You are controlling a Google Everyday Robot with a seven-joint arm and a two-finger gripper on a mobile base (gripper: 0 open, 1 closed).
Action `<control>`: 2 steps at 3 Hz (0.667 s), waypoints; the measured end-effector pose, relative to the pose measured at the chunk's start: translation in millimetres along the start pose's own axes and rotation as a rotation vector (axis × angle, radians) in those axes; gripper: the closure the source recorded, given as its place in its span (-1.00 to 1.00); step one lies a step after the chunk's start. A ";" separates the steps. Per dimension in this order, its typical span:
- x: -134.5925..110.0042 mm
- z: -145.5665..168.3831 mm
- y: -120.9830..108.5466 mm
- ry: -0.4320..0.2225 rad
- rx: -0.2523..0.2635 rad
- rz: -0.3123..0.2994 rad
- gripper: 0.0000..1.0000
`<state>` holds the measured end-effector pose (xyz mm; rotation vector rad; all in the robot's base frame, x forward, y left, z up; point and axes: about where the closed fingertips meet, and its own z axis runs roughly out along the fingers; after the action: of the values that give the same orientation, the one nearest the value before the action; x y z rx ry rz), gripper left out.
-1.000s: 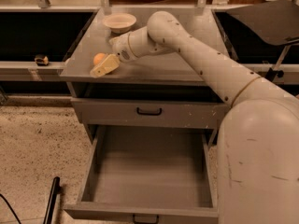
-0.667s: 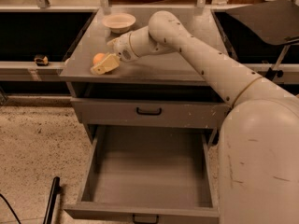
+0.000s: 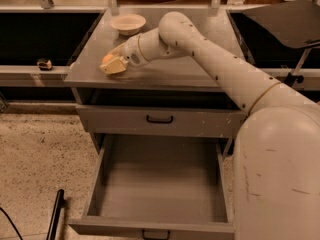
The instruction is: Place orange into middle drawer
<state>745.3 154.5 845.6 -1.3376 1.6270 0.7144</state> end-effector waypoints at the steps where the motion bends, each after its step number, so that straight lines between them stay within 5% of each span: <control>1: 0.0 0.0 0.0 0.000 0.000 0.000 0.75; 2: -24.7 4.4 14.2 -0.053 -0.085 -0.063 1.00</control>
Offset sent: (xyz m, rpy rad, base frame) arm -0.0644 0.0713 0.0968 0.1884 -0.1536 0.5463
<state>733.5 173.0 864.3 -1.4117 1.5208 0.7822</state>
